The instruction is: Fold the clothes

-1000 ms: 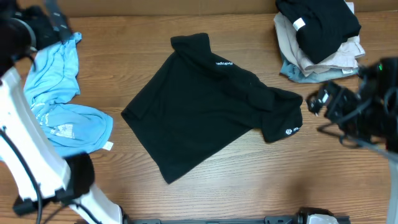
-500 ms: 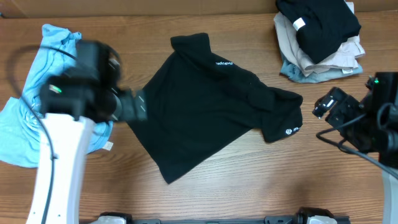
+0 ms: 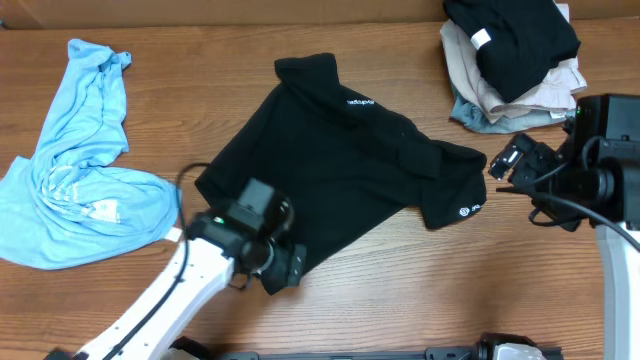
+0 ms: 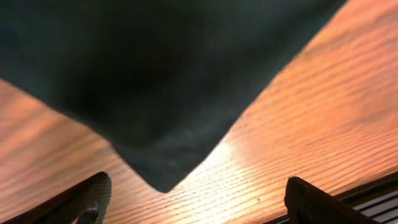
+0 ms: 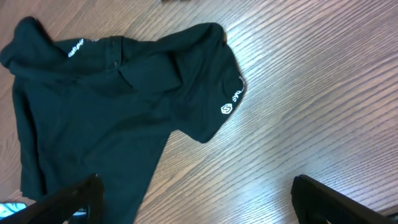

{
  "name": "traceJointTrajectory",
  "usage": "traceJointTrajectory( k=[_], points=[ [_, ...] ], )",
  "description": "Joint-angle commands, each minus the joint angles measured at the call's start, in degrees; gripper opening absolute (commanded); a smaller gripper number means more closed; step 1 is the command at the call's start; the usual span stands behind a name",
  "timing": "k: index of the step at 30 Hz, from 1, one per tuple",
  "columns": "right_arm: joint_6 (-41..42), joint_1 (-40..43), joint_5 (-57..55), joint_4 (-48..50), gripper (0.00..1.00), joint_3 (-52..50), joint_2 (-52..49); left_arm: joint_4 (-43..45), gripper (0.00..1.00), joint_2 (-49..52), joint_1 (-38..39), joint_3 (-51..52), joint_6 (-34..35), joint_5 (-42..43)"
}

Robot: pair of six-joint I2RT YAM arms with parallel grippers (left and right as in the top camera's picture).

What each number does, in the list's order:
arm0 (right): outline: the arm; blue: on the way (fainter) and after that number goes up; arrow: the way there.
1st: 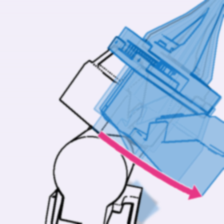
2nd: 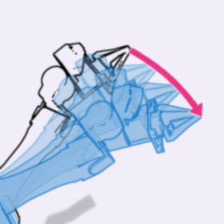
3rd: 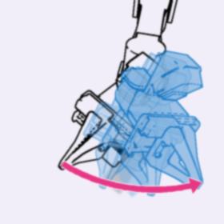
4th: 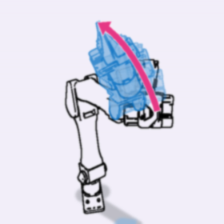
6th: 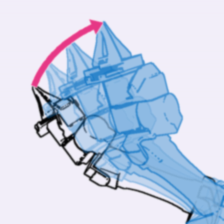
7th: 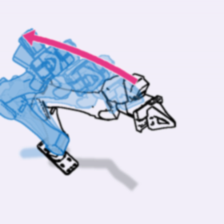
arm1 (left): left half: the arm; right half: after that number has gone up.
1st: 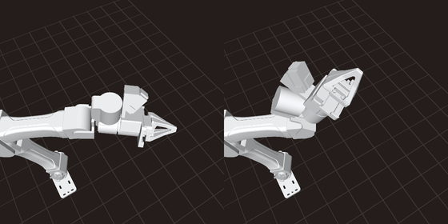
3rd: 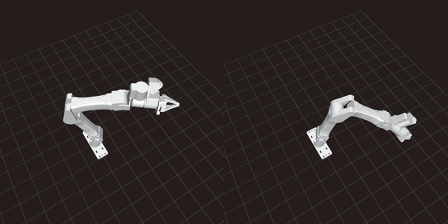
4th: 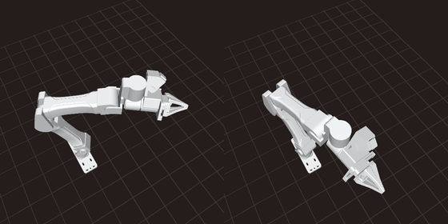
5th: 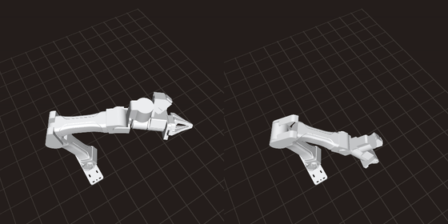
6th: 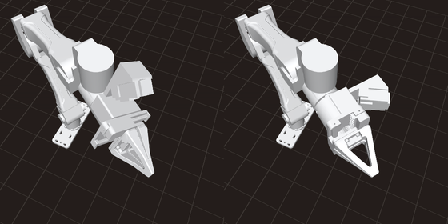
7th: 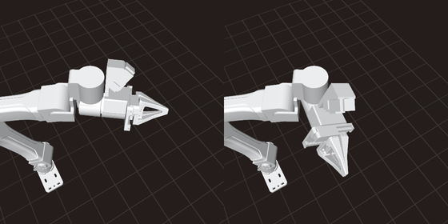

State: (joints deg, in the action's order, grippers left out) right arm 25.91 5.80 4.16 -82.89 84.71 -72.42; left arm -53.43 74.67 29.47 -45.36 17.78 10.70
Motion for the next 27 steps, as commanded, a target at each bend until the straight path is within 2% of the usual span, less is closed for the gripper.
traceJointTrajectory(
  k=[1, 5, 8, 10, 11, 12, 13, 14, 15, 18, 21, 27],
  points=[
    [-0.83, -0.04, 0.44, 0.46, 1.0, -0.24, -0.61, 1.44, 0.84, 1.75, 2.16, 1.51, 1.01, 0.42],
    [-0.83, -0.04, 0.44, 1.07, 1.0, -0.26, -1.01, 2.54, 0.78, 4.37, 3.61, 1.64, 3.93, -4.37],
    [-0.83, -0.04, 0.44, 1.64, 1.0, -0.28, -1.01, 3.85, 0.78, 7.08, 4.26, 1.84, 4.79, -3.74],
    [-0.83, -0.04, 0.44, 1.84, 1.0, -0.28, -1.01, 4.04, 0.73, 8.85, 4.7, 1.84, 6.16, -3.61],
    [-0.83, -0.04, 0.44, 1.84, 1.0, -0.28, -1.01, 3.96, 0.68, 9.57, 4.83, 1.84, 6.95, -3.61],
    [-0.83, -0.04, 0.42, 1.84, 1.0, -0.28, -1.01, 3.8, 0.57, 10.25, 4.92, 1.84, 7.39, -3.58],
    [-0.83, -0.04, 0.42, 1.84, 1.0, -0.28, -1.01, 3.69, 0.31, 10.93, 4.98, 1.84, 8.02, -3.61],
    [-0.83, -0.04, 0.42, 1.84, 1.0, -0.28, -1.01, 3.52, 0.18, 11.52, 5.07, 1.84, 8.41, -3.58],
    [-0.83, -0.04, 0.42, 1.84, 1.0, -0.28, -1.01, 3.34, 0.14, 12.09, 5.07, 1.84, 8.98, -3.61],
    [-0.83, -0.04, 0.42, 1.9, 1.0, -0.28, -1.01, 3.17, 0.14, 12.79, 5.07, 1.81, 9.7, -3.69],
    [-0.83, -0.04, 0.42, 1.92, 1.0, -0.28, -1.01, 3.08, 0.04, 12.79, 4.81, 1.11, 9.68, -4.26],
    [-0.83, -0.04, 0.42, 1.84, 1.0, -0.28, -1.01, -2.43, 0.04, 12.79, 4.31, -4.39, 7.63, -7.37]
  ],
)
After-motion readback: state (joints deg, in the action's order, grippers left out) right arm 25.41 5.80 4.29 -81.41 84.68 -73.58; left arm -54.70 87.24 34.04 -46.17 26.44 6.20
